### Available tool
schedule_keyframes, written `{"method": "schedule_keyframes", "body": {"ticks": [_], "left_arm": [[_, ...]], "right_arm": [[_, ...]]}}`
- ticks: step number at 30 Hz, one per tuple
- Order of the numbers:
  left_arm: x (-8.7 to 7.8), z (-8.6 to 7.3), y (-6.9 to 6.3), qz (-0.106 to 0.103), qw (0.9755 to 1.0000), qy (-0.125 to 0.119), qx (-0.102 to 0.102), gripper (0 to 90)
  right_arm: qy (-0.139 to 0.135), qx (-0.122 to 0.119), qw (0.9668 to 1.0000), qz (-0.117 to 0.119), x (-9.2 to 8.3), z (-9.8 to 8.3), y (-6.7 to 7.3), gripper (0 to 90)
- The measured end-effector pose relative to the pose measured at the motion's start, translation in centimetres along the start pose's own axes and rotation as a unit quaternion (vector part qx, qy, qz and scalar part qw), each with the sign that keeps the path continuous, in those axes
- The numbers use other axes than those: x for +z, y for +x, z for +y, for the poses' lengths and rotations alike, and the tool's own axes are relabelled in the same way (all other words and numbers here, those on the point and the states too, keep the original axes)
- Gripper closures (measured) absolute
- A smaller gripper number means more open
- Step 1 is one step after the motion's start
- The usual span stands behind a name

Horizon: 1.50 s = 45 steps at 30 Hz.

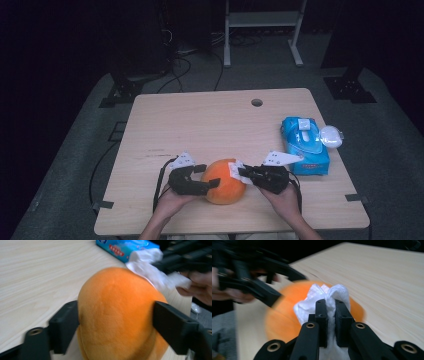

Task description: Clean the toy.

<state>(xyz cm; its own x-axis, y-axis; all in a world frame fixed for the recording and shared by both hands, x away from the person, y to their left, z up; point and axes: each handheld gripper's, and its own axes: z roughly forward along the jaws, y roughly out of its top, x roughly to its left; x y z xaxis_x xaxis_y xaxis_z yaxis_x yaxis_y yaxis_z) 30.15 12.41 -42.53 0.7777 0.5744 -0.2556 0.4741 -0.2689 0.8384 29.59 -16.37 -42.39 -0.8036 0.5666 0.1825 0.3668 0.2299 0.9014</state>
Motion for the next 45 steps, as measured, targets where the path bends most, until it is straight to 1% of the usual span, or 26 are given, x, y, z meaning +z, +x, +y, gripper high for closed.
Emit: {"method": "schedule_keyframes", "body": {"ticks": [3, 6, 8, 10, 13, 16, 17, 19, 20, 22, 24, 25, 27, 29, 30, 33, 34, 35, 37, 38, 39, 40, 41, 42, 43, 45], "left_arm": [[0.3, -0.2, -0.1, -0.004, 1.0000, 0.007, 0.003, 21.2], [0.1, -0.4, -0.1, 0.005, 0.9999, 0.012, 0.010, 32.7], [0.1, -0.5, -0.3, 0.005, 0.9998, 0.012, 0.016, 34.6], [0.3, -0.3, -0.8, 0.006, 0.9994, 0.010, 0.032, 35.3], [0.6, -0.1, -1.9, 0.006, 0.9977, 0.012, 0.067, 35.4], [0.9, -0.2, -3.0, 0.011, 0.9942, 0.010, 0.107, 35.1], [0.9, -0.2, -3.1, 0.011, 0.9937, 0.009, 0.111, 34.5], [0.8, -0.2, -2.7, 0.008, 0.9953, 0.002, 0.097, 29.7], [0.8, -0.2, -2.4, 0.013, 0.9970, -0.001, 0.076, 24.1], [1.1, -0.2, -1.6, 0.029, 0.9994, 0.012, 0.016, 6.0], [1.4, -0.5, -0.9, -0.008, 0.9994, 0.022, -0.027, 7.4], [1.4, -0.6, -0.9, -0.020, 0.9993, 0.020, -0.024, 14.7], [1.2, -0.3, -1.6, -0.002, 0.9997, 0.012, 0.022, 27.8], [0.9, 0.1, -2.5, 0.027, 0.9972, -0.004, 0.070, 35.0], [0.7, 0.1, -3.1, 0.044, 0.9939, -0.015, 0.100, 37.2], [0.7, 0.2, -4.6, 0.076, 0.9786, -0.021, 0.190, 39.0], [0.9, 0.2, -4.8, 0.074, 0.9751, -0.015, 0.208, 38.7], [1.0, 0.0, -4.9, 0.069, 0.9749, -0.014, 0.211, 37.2], [1.1, -0.1, -4.5, 0.053, 0.9809, -0.020, 0.186, 30.3], [1.0, 0.0, -4.0, 0.049, 0.9857, -0.024, 0.160, 24.2], [1.0, 0.1, -3.5, 0.044, 0.9919, -0.029, 0.116, 16.3], [1.1, 0.1, -2.9, 0.035, 0.9965, -0.024, 0.072, 7.9], [1.1, 0.1, -2.2, 0.026, 0.9988, -0.017, 0.038, 5.3], [1.2, -0.1, -1.8, 0.012, 0.9996, -0.013, 0.020, 7.9], [1.2, -0.3, -1.5, 0.000, 0.9998, -0.009, 0.018, 12.1], [1.1, -0.3, -2.0, 0.009, 0.9986, -0.010, 0.051, 22.9]], "right_arm": [[0.002, -0.024, 0.9997, 0.010, 0.3, 0.3, 1.1, 81.6], [0.007, -0.008, 0.9999, 0.006, 0.4, -0.3, 0.0, 81.7], [0.014, 0.003, 0.9999, -0.010, 0.3, -0.6, -0.9, 81.7], [0.015, 0.019, 0.9996, -0.016, 0.2, -0.8, -1.4, 81.7], [0.000, 0.001, 0.9999, -0.010, -0.2, 0.0, -0.5, 81.7], [-0.007, -0.020, 0.9998, -0.002, -0.3, 0.6, 0.4, 81.7], [-0.004, -0.020, 0.9998, -0.001, -0.3, 0.6, 0.3, 81.7], [-0.003, -0.006, 1.0000, 0.005, -0.2, 0.1, -0.3, 81.7], [-0.001, 0.001, 1.0000, 0.003, -0.2, -0.2, -0.5, 81.7], [0.001, 0.008, 1.0000, 0.001, -0.2, -0.5, -0.7, 81.7], [-0.001, 0.008, 1.0000, 0.003, -0.2, -0.4, -0.5, 81.7], [-0.003, 0.004, 1.0000, 0.005, -0.2, -0.2, -0.2, 81.6], [-0.006, -0.007, 0.9999, 0.005, -0.2, 0.2, 0.4, 81.4], [-0.010, -0.015, 0.9998, 0.000, -0.2, 0.4, 0.8, 81.4], [-0.013, -0.015, 0.9998, -0.002, -0.4, 0.5, 0.7, 81.4], [-0.035, -0.013, 0.9993, -0.003, -1.1, 0.9, 0.5, 81.5], [-0.038, -0.014, 0.9992, -0.007, -1.2, 1.0, 0.5, 81.2], [-0.038, -0.016, 0.9991, -0.012, -1.2, 1.0, 0.4, 81.0], [-0.030, -0.015, 0.9993, -0.016, -0.9, 0.5, 0.0, 81.2], [-0.024, -0.012, 0.9995, -0.017, -0.8, 0.2, -0.1, 81.3], [-0.021, -0.009, 0.9996, -0.018, -0.6, 0.0, -0.3, 81.5], [-0.020, -0.006, 0.9996, -0.020, -0.6, 0.0, -0.4, 81.6], [-0.019, -0.006, 0.9996, -0.021, -0.7, 0.1, -0.4, 81.7], [-0.021, -0.005, 0.9996, -0.019, -0.8, 0.2, -0.3, 81.7], [-0.024, -0.008, 0.9996, -0.016, -0.8, 0.3, 0.1, 81.7], [-0.026, -0.032, 0.9991, -0.010, -0.7, 0.7, 1.3, 81.7]]}}
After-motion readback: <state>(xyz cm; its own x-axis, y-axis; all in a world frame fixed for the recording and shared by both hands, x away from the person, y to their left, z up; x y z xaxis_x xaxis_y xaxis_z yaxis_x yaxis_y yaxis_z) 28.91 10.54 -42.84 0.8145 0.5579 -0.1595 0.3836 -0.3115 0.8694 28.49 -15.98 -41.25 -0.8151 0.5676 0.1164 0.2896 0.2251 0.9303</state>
